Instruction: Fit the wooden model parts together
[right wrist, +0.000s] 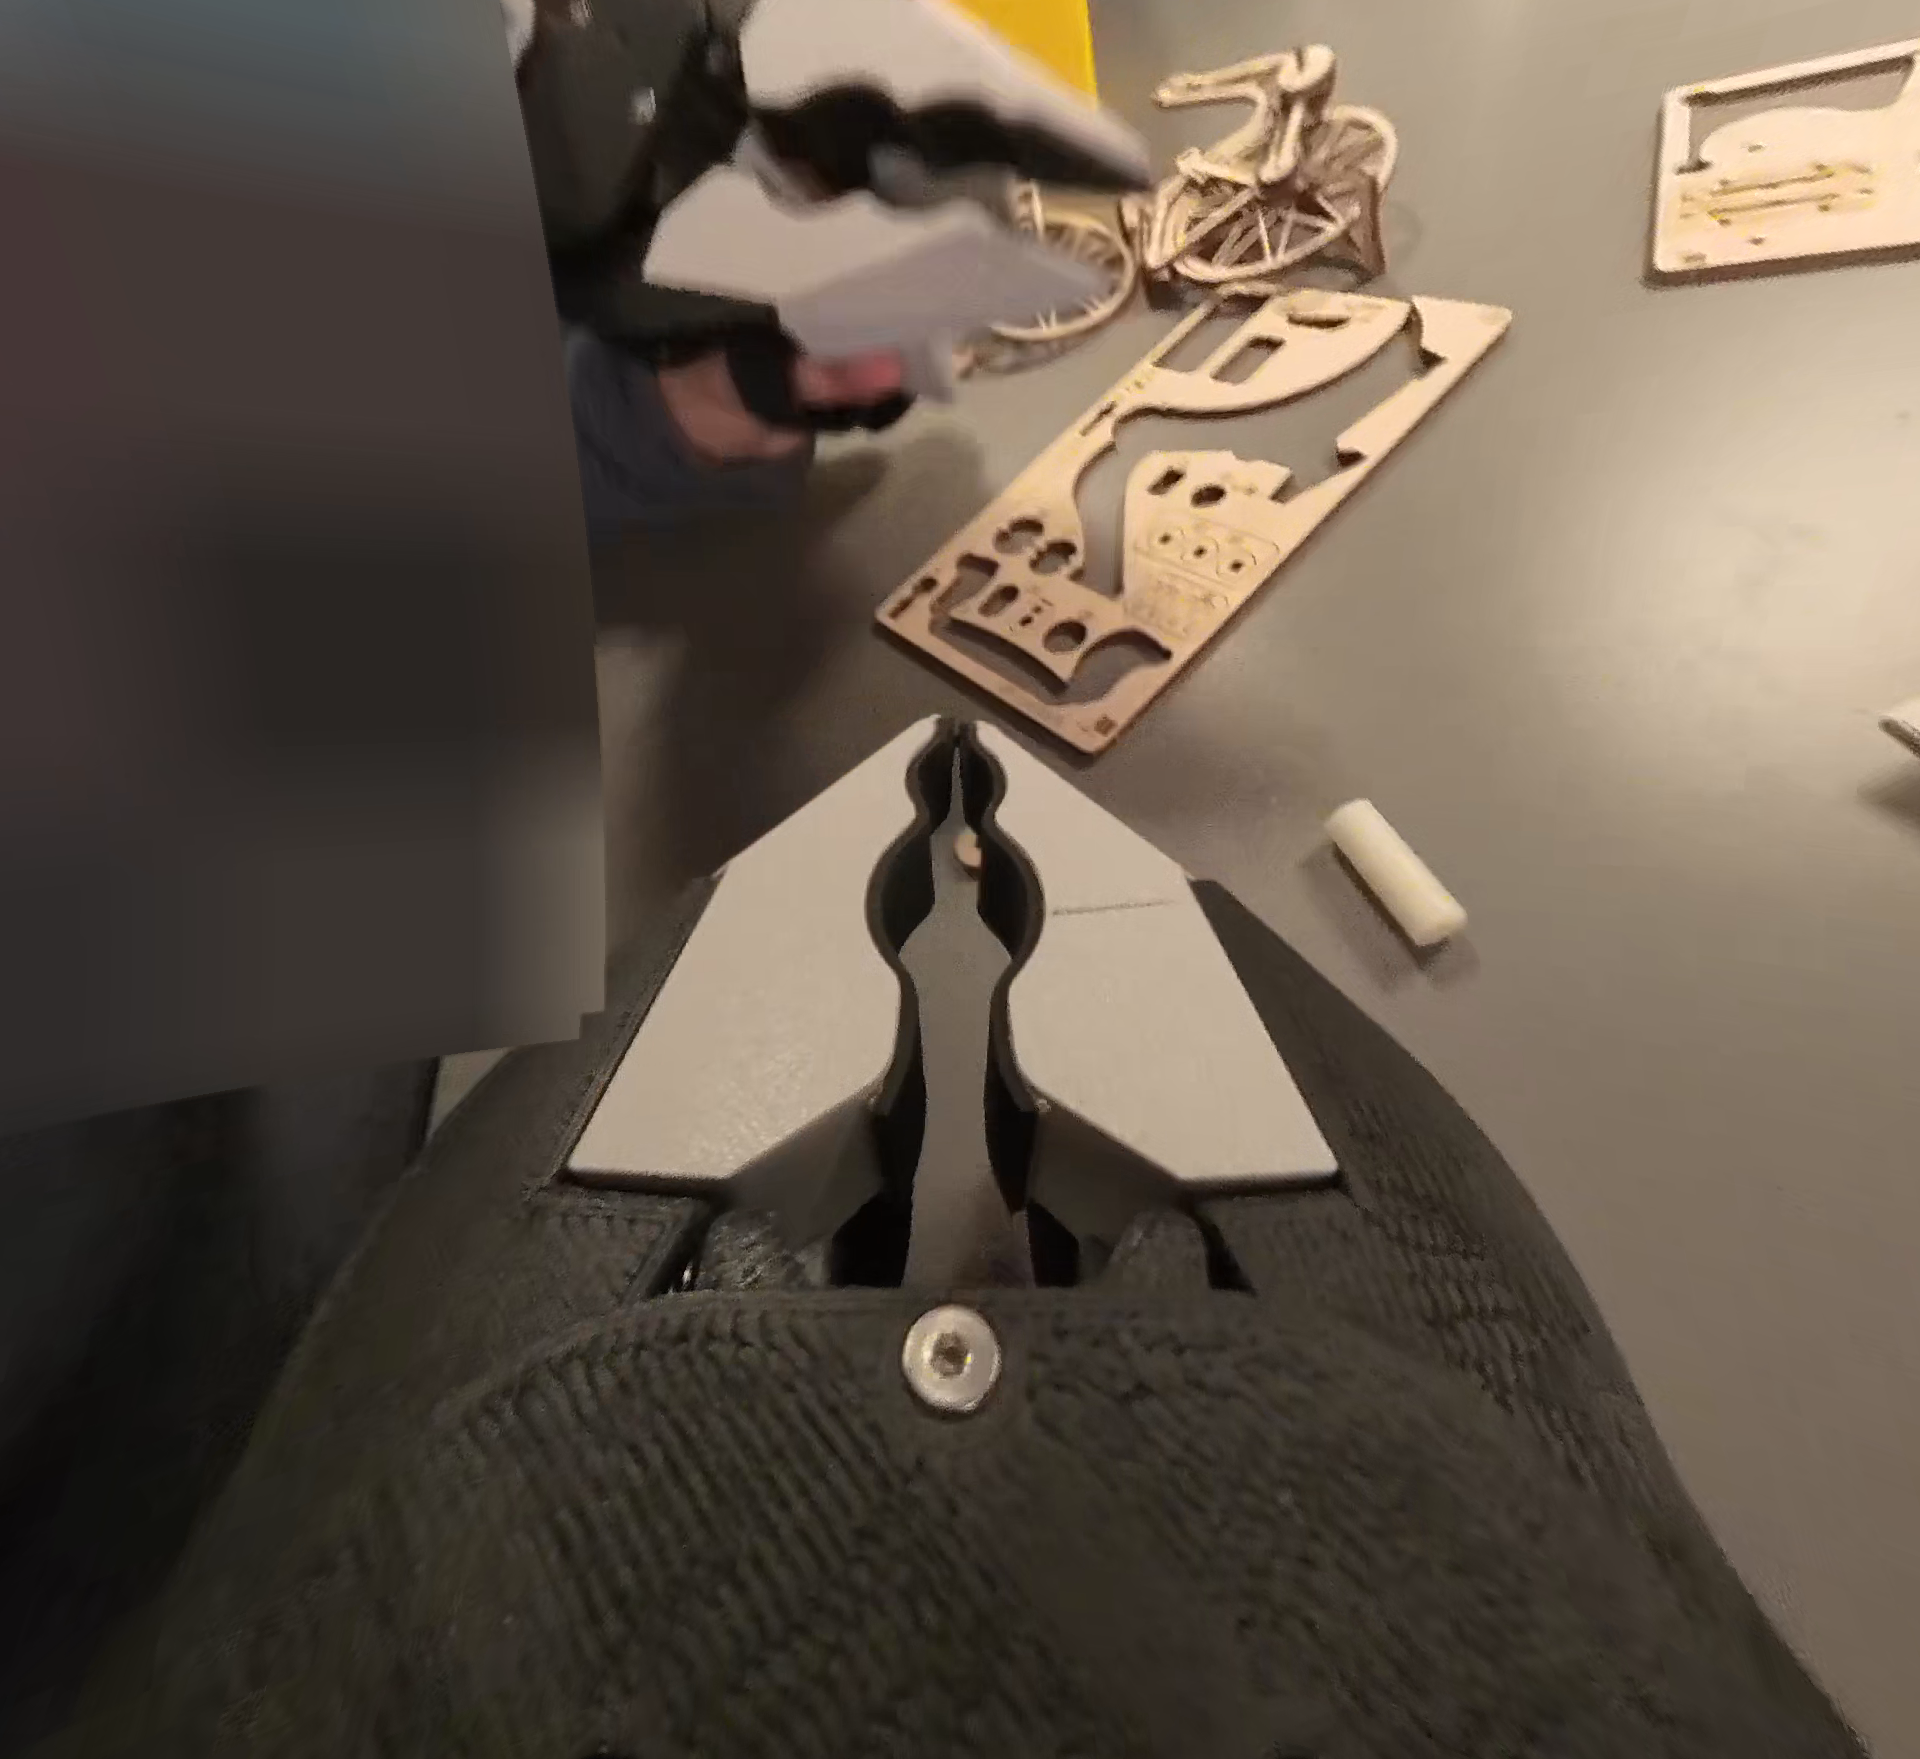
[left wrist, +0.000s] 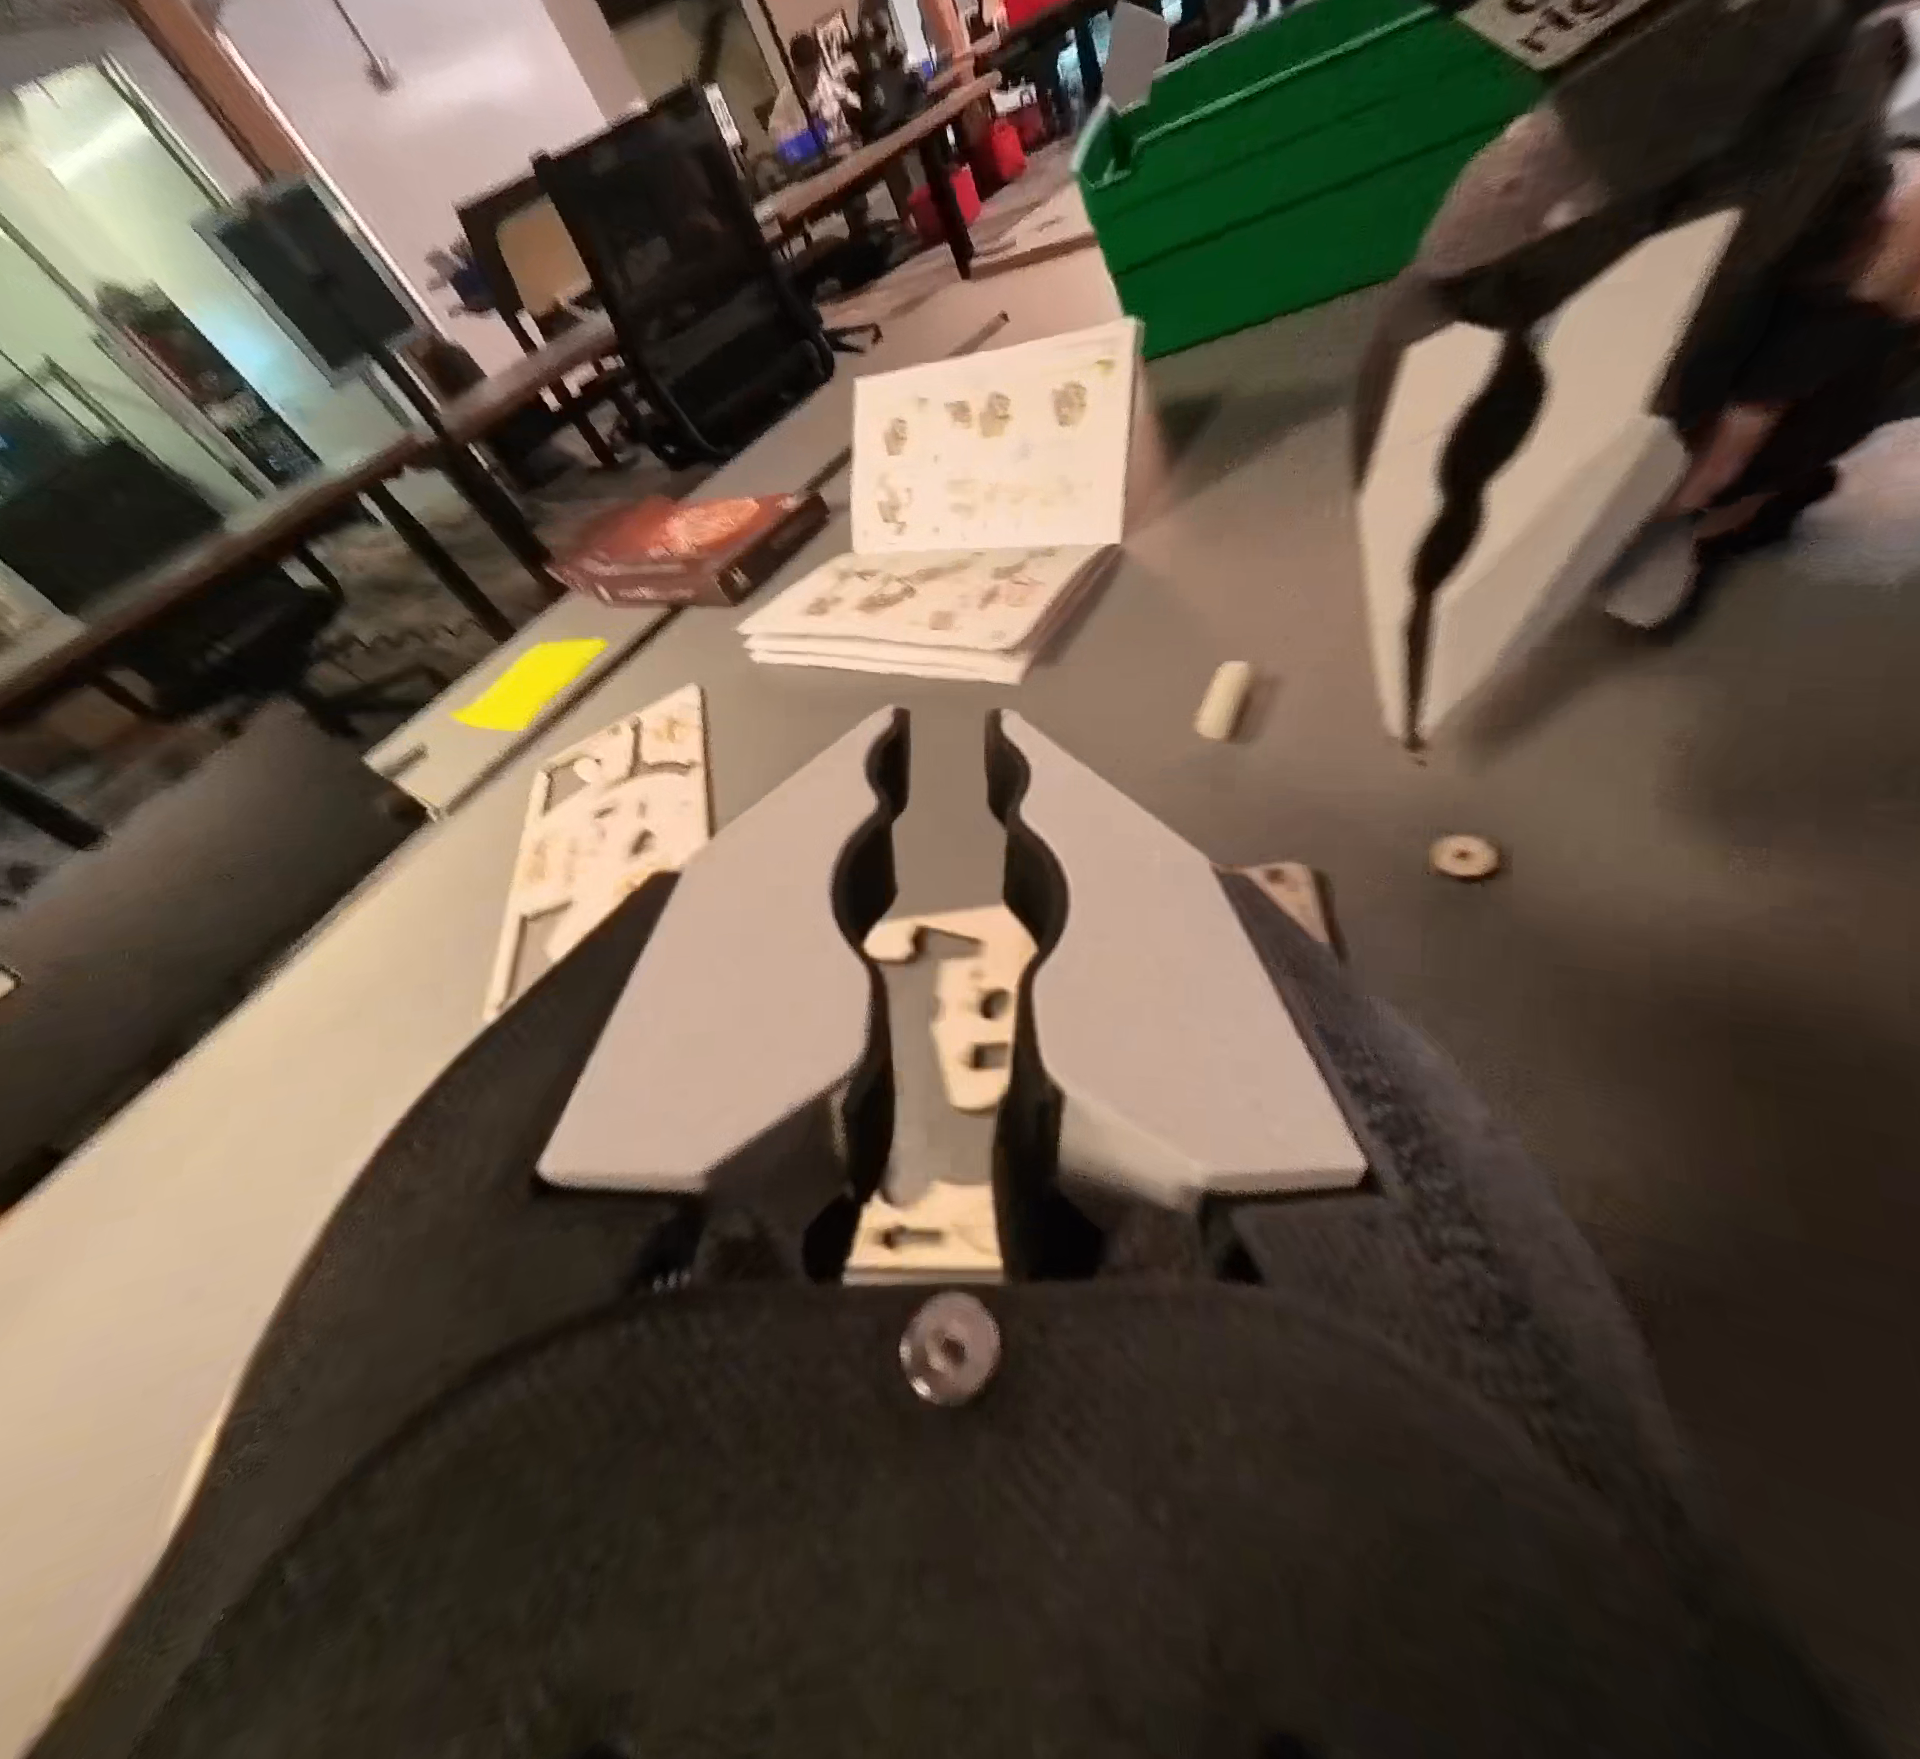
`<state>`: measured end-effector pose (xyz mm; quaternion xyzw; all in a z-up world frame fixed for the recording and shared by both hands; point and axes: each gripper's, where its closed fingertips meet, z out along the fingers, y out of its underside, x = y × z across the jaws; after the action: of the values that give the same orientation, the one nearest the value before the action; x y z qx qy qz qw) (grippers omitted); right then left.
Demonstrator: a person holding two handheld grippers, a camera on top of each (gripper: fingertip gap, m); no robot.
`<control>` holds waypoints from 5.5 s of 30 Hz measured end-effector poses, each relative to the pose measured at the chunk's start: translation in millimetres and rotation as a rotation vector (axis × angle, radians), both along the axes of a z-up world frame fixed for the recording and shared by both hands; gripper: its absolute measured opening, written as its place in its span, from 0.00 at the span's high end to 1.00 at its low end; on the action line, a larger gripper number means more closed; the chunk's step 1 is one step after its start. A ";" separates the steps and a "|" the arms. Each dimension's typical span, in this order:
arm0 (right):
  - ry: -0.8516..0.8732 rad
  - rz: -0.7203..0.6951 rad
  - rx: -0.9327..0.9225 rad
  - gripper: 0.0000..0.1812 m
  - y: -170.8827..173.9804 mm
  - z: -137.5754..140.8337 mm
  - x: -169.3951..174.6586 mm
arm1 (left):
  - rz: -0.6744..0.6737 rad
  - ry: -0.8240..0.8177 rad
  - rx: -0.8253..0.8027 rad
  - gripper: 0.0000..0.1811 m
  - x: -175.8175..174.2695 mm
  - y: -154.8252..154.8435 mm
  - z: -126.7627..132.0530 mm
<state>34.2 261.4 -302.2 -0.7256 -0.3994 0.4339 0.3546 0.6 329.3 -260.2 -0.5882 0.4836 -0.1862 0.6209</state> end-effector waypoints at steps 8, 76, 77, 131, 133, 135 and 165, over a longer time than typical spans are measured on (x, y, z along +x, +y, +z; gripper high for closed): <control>-0.194 -0.060 0.152 1.00 -3.5 -16.3 -1.5 | -0.049 -0.112 0.136 0.97 -19.6 7.5 18.0; -0.596 -0.085 1.047 1.00 -11.4 53.4 -26.7 | -0.829 -0.296 -0.786 0.88 2.6 -79.8 18.8; -0.615 -0.073 1.097 1.00 -12.5 56.9 -28.9 | -0.835 -0.282 -0.802 0.88 3.1 -81.2 16.2; -0.635 0.080 1.335 1.00 -35.3 76.4 -49.3 | -1.071 -0.371 -0.884 0.99 -7.2 -111.6 36.7; -0.626 0.073 1.330 1.00 -35.4 77.7 -49.4 | -1.071 -0.390 -0.882 1.00 -6.9 -111.6 38.3; -0.602 0.066 1.317 1.00 -36.6 79.7 -49.8 | -1.078 -0.396 -0.863 1.00 -7.8 -113.3 40.2; 0.095 -0.200 0.536 1.00 -28.6 111.5 -64.2 | -1.048 -0.577 -0.567 1.00 -20.6 -104.5 67.5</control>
<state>-30.0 232.9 -190.8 -0.6206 -0.4093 0.3092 0.5931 -20.0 224.8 -192.7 -0.3422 0.4523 -0.7339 0.3738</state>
